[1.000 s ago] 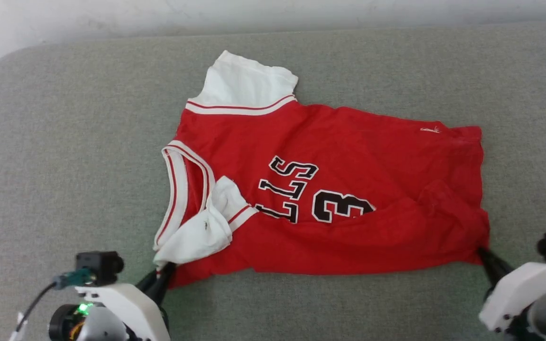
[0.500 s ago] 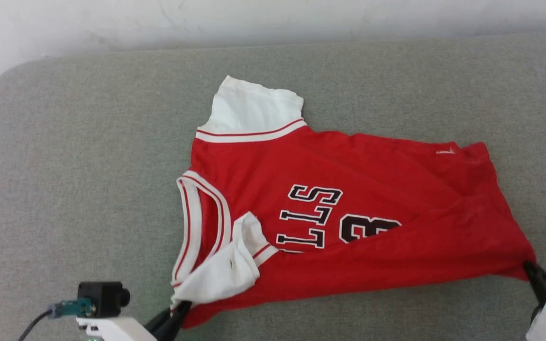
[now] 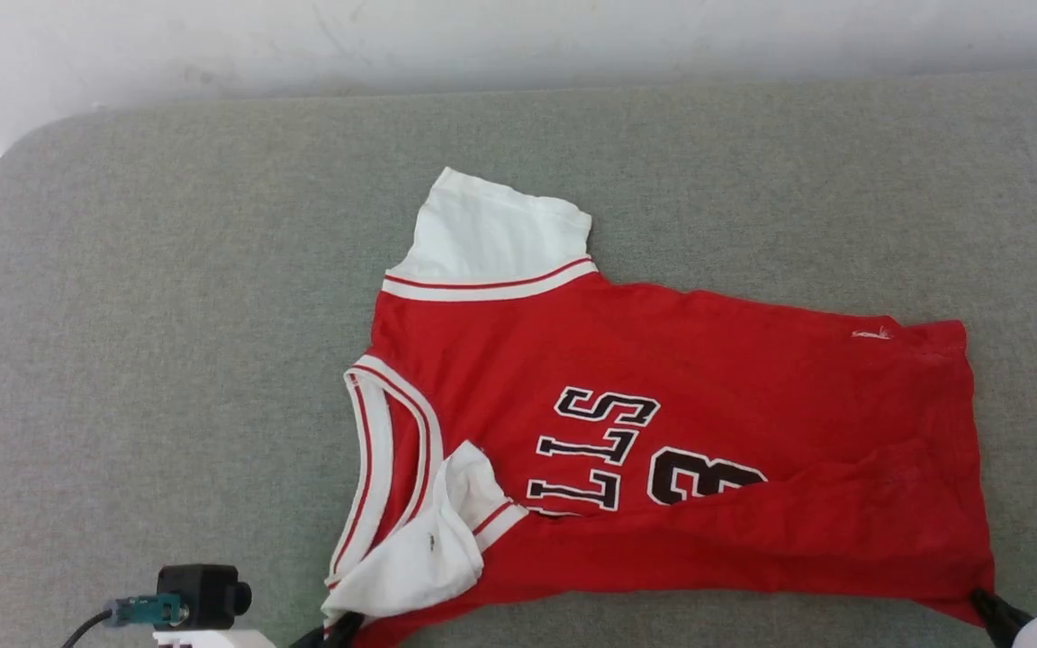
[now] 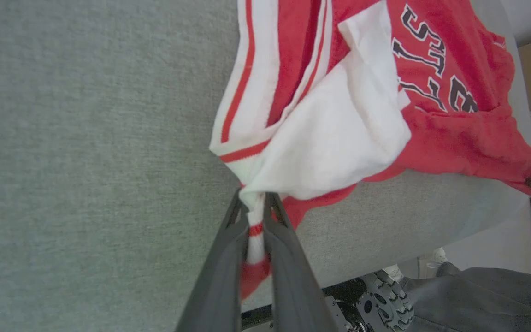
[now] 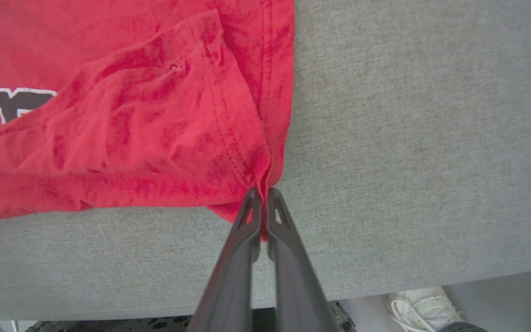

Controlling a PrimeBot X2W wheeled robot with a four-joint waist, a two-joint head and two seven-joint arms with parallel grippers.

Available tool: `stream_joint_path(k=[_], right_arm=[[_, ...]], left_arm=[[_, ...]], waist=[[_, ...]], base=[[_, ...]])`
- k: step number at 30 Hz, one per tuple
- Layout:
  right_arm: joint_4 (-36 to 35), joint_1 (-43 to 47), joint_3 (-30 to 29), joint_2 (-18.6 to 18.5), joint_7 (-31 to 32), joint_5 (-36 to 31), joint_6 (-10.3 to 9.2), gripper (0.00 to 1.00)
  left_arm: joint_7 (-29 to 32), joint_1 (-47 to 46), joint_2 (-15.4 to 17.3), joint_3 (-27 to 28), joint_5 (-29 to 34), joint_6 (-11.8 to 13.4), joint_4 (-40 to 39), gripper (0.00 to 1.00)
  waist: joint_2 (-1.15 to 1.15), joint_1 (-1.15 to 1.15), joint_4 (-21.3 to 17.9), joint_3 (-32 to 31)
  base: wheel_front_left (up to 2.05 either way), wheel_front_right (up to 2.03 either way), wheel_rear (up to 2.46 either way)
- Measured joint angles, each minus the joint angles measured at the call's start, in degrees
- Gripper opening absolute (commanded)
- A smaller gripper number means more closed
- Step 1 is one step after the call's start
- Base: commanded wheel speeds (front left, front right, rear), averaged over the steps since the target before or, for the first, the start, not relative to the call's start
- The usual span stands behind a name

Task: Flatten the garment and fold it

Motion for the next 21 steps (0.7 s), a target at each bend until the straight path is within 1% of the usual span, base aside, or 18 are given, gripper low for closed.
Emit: stream_joint_path(k=[5, 6, 7, 8, 9, 10, 11, 12, 13, 18, 21], right_arm=[[3.3, -1.1, 2.4, 0.0, -3.5, -1.1, 0.00, 0.00], [3.9, -1.4, 2.6, 0.0, -4.1, -1.2, 0.00, 0.00], [4.4, -1.7, 2.8, 0.0, -4.5, -1.3, 0.00, 0.00], [5.0, -1.9, 3.1, 0.0, -4.9, -1.5, 0.00, 0.00], [5.5, -2.1, 3.4, -0.1, -5.1, -1.7, 0.00, 0.00], [5.8, -2.4, 3.5, -0.1, -5.7, -2.0, 0.00, 0.00], [6.2, -2.7, 3.6, -0.2, -6.1, -2.0, 0.00, 0.00], [6.4, -2.8, 3.8, -0.3, -6.4, -2.1, 0.00, 0.33], [6.6, -2.9, 3.8, -0.3, -6.7, -2.0, 0.00, 1.00], [6.2, -2.8, 4.1, -0.3, -8.3, -1.7, -0.01, 1.00], [4.5, -2.4, 4.0, -0.3, -8.6, -0.7, -0.01, 1.00]], left_arm=[[-3.6, -3.1, -0.6, -0.2, 2.0, -0.7, 4.9, 0.00], [-3.9, -3.4, -0.8, -0.4, 2.0, -1.0, 5.7, 0.05], [-4.2, -3.6, -1.1, -0.5, 2.0, -1.1, 6.5, 0.24], [-4.3, -3.7, -1.2, -0.7, 2.0, -1.1, 7.2, 0.31], [-4.3, -3.8, -1.2, -0.8, 2.0, -1.3, 7.7, 0.44], [-4.7, -3.9, -1.3, -0.8, 2.0, -1.5, 8.1, 0.83], [-5.0, -4.0, -1.4, -0.9, 2.0, -1.5, 8.4, 1.00], [-5.0, -4.1, -1.4, -0.9, 2.0, -1.5, 8.6, 1.00], [-5.4, -4.2, -1.6, -0.9, 1.9, -1.6, 8.7, 1.00], [-6.6, -4.0, -2.6, -0.3, 1.0, -1.6, 8.1, 1.00], [-7.5, -2.5, -3.0, 1.0, -0.4, -1.4, 5.8, 1.00]], waist=[[0.00, 0.00, -0.1, -0.7], [0.00, 0.00, -0.2, -0.9], [0.00, 0.00, -0.2, -1.1], [0.00, 0.00, -0.3, -1.2], [0.00, 0.00, -0.3, -1.4], [0.00, 0.00, -0.4, -1.5], [0.00, 0.00, -0.4, -1.6], [0.00, 0.00, -0.4, -1.7], [0.00, 0.00, -0.4, -1.8], [0.00, 0.00, -0.2, -2.3], [0.00, 0.00, -0.1, -2.5]], base=[[0.00, 0.00, 0.00], [0.00, 0.00, 0.00], [0.00, 0.00, 0.00], [0.00, 0.00, 0.00], [0.00, 0.00, 0.00], [0.00, 0.00, 0.00], [0.00, 0.00, 0.00], [0.00, 0.00, 0.00], [0.00, 0.00, 0.00], [0.00, 0.00, 0.00], [0.00, 0.00, 0.00]])
